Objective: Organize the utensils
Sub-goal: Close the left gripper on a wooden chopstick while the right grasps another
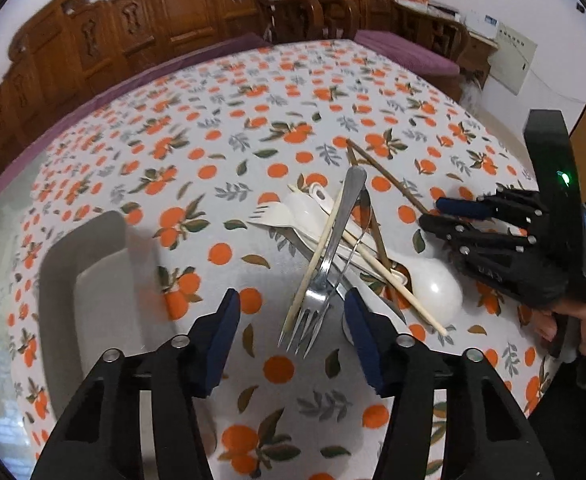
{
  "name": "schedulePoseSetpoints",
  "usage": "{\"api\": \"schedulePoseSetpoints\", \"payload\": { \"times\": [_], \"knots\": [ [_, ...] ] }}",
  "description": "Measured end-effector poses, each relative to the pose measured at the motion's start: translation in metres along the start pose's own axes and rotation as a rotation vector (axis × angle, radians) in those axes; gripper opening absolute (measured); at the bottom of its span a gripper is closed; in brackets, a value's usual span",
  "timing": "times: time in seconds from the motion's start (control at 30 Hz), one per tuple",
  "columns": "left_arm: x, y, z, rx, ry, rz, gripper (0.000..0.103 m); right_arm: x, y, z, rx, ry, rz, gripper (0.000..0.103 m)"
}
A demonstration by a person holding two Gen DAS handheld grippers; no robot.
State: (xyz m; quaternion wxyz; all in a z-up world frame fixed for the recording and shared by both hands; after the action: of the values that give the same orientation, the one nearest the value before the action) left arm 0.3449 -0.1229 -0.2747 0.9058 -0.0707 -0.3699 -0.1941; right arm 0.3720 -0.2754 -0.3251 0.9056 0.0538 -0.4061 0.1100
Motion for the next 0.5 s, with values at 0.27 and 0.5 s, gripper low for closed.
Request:
{"api": "schedulePoseSetpoints", "payload": {
  "times": [0.27,0.5],
  "knots": [
    [-0.007,-0.004,-0.034,-0.044,0.084,0.023,0.035,0.000,-0.009,0.000,-0.012,-0.009,-0.030,0.008],
    [-0.004,-0.006,-0.042,-0.038,0.088,0.024,0.024,0.000,-0.011,0.000,-0.014,-0.012,-0.031,0.006]
  ]
}}
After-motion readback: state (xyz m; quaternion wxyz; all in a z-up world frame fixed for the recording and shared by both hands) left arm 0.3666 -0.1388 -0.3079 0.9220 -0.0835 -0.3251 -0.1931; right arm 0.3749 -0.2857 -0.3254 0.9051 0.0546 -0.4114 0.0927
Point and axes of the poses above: each gripper's, at about its wrist camera, not at the fingertips, and z roughly against the way its jaws point, y to its left, x to its top, the point moved 9 cm from there along -z, roughly the way its jaws point, and after that the axes turned 15 degrees about -y, right-handed, at the moved point
